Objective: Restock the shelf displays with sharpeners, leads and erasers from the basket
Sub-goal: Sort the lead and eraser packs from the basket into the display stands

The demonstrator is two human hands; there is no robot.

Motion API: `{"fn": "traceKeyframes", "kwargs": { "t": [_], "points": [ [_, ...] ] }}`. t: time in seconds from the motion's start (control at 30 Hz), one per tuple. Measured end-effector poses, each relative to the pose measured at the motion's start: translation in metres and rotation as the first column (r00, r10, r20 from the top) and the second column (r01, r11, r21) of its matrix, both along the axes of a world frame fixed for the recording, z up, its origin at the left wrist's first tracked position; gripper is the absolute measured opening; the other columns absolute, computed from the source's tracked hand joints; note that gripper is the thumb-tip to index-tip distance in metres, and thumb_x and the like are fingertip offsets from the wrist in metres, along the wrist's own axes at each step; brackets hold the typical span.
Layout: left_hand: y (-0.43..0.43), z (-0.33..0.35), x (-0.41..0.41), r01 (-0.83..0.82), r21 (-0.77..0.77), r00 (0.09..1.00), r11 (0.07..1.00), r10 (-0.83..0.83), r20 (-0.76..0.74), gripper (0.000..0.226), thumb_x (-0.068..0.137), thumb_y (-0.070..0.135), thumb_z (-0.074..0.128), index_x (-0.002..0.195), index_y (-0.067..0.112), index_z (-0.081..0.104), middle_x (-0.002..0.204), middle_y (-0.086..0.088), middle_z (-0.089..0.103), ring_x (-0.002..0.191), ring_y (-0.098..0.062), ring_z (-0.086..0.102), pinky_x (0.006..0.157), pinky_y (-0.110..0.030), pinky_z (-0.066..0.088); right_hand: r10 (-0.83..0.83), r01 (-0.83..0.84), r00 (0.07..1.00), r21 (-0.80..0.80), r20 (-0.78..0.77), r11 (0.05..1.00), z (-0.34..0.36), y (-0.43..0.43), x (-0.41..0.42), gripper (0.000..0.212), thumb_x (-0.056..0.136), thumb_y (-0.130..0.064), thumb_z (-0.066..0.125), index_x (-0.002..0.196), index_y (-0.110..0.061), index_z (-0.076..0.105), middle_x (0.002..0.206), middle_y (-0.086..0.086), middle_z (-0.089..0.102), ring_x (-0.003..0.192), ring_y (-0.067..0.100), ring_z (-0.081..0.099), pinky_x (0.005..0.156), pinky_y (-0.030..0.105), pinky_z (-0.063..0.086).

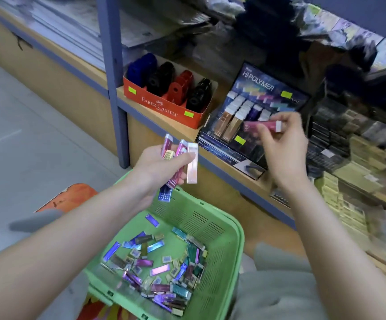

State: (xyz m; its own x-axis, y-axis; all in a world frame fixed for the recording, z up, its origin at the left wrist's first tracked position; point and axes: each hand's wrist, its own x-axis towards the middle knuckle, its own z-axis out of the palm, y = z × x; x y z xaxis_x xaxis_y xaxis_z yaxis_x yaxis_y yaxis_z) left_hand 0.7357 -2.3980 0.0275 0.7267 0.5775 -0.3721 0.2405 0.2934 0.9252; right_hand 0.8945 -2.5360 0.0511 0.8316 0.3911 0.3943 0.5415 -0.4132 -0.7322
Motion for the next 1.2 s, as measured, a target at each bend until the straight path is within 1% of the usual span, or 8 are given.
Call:
{"fn": "traceKeyframes", "kwargs": {
  "t": [0.17, 0.27, 0.37, 0.63, 0.9, 1.03, 1.1, 1.2],
  "points": [
    [0.009, -0.006, 0.015, 0.008, -0.016, 1.000, 1.000, -0.008, -0.011, 0.010, 0.085, 0.020, 0.069, 0.089, 0.014, 0.062, 0.055, 0.001, 0.060, 0.046, -0.007, 0.055, 0.052, -0.019, 0.051, -0.100, 0.104, 0.994, -0.084, 0.055, 0.991, -0.007, 0.006, 0.042, 0.009, 0.099, -0.014, 0.047, 0.106, -0.012, 0.053, 0.103, 0.007, 0.062, 0.087, 0.023, 0.062, 0.082, 0.036, 0.050],
    [0.012, -0.009, 0.024, -0.002, -0.042, 1.000, 0.999, 0.001, -0.016, 0.011, 0.085, 0.021, 0.069, 0.088, 0.014, 0.062, 0.060, -0.001, 0.061, 0.048, -0.008, 0.055, 0.051, -0.020, 0.050, -0.082, 0.099, 0.992, -0.190, 0.094, 0.977, -0.009, 0.007, 0.054, 0.015, 0.098, -0.012, 0.048, 0.111, -0.007, 0.055, 0.097, 0.007, 0.060, 0.071, 0.016, 0.051, 0.063, 0.019, 0.036],
    [0.011, -0.010, 0.031, 0.020, -0.055, 1.000, 0.998, -0.021, -0.012, 0.010, 0.085, 0.021, 0.069, 0.087, 0.014, 0.062, 0.059, -0.001, 0.060, 0.048, -0.008, 0.055, 0.051, -0.019, 0.050, -0.071, 0.100, 0.990, -0.264, 0.118, 0.959, -0.007, 0.007, 0.060, 0.015, 0.097, -0.011, 0.053, 0.111, -0.007, 0.055, 0.097, 0.002, 0.055, 0.079, 0.012, 0.046, 0.062, 0.013, 0.029],
    [0.001, -0.013, 0.047, 0.074, -0.109, 0.997, 0.991, -0.075, -0.007, 0.013, 0.084, 0.024, 0.069, 0.090, 0.013, 0.064, 0.061, -0.003, 0.062, 0.047, -0.007, 0.057, 0.048, -0.017, 0.048, 0.040, 0.042, 0.985, -0.457, 0.167, 0.889, -0.006, 0.018, 0.076, 0.020, 0.085, -0.012, 0.069, 0.106, -0.014, 0.068, 0.107, 0.005, 0.056, 0.085, 0.016, 0.056, 0.081, 0.023, 0.043],
    [0.003, -0.013, 0.050, 0.070, -0.142, 0.997, 0.987, -0.071, -0.003, 0.018, 0.083, 0.025, 0.070, 0.094, 0.012, 0.063, 0.062, -0.003, 0.063, 0.048, -0.008, 0.057, 0.052, -0.020, 0.048, -0.024, 0.125, 0.964, -0.373, 0.266, 0.919, -0.015, 0.016, 0.071, 0.019, 0.082, -0.005, 0.070, 0.100, -0.008, 0.066, 0.110, 0.007, 0.054, 0.077, 0.016, 0.056, 0.081, 0.037, 0.053],
    [0.006, -0.010, 0.050, 0.062, -0.139, 0.998, 0.988, -0.061, 0.014, 0.019, 0.083, 0.025, 0.070, 0.094, 0.011, 0.063, 0.062, -0.004, 0.062, 0.048, -0.009, 0.057, 0.052, -0.020, 0.049, -0.038, 0.139, 0.957, -0.341, 0.287, 0.930, -0.011, 0.017, 0.062, 0.017, 0.094, -0.013, 0.058, 0.107, -0.008, 0.066, 0.114, 0.008, 0.053, 0.079, 0.014, 0.055, 0.074, 0.024, 0.050],
    [0.008, -0.009, 0.050, 0.050, -0.146, 0.999, 0.988, -0.047, 0.028, 0.020, 0.083, 0.025, 0.069, 0.095, 0.011, 0.063, 0.061, -0.003, 0.062, 0.047, -0.008, 0.057, 0.051, -0.019, 0.050, -0.052, 0.119, 0.969, -0.274, 0.242, 0.954, -0.005, 0.021, 0.049, 0.017, 0.097, -0.018, 0.053, 0.106, -0.012, 0.065, 0.107, 0.004, 0.057, 0.074, 0.009, 0.053, 0.066, 0.009, 0.040],
    [0.010, -0.007, 0.051, 0.037, -0.172, 0.998, 0.984, -0.027, 0.056, 0.018, 0.085, 0.024, 0.068, 0.097, 0.012, 0.063, 0.059, 0.000, 0.061, 0.045, -0.005, 0.056, 0.048, -0.017, 0.049, 0.043, -0.050, 0.998, -0.199, -0.043, 0.979, 0.005, 0.025, 0.021, 0.014, 0.096, -0.028, 0.052, 0.090, -0.023, 0.064, 0.082, -0.005, 0.064, 0.067, 0.003, 0.056, 0.065, 0.018, 0.046]
  ]
}}
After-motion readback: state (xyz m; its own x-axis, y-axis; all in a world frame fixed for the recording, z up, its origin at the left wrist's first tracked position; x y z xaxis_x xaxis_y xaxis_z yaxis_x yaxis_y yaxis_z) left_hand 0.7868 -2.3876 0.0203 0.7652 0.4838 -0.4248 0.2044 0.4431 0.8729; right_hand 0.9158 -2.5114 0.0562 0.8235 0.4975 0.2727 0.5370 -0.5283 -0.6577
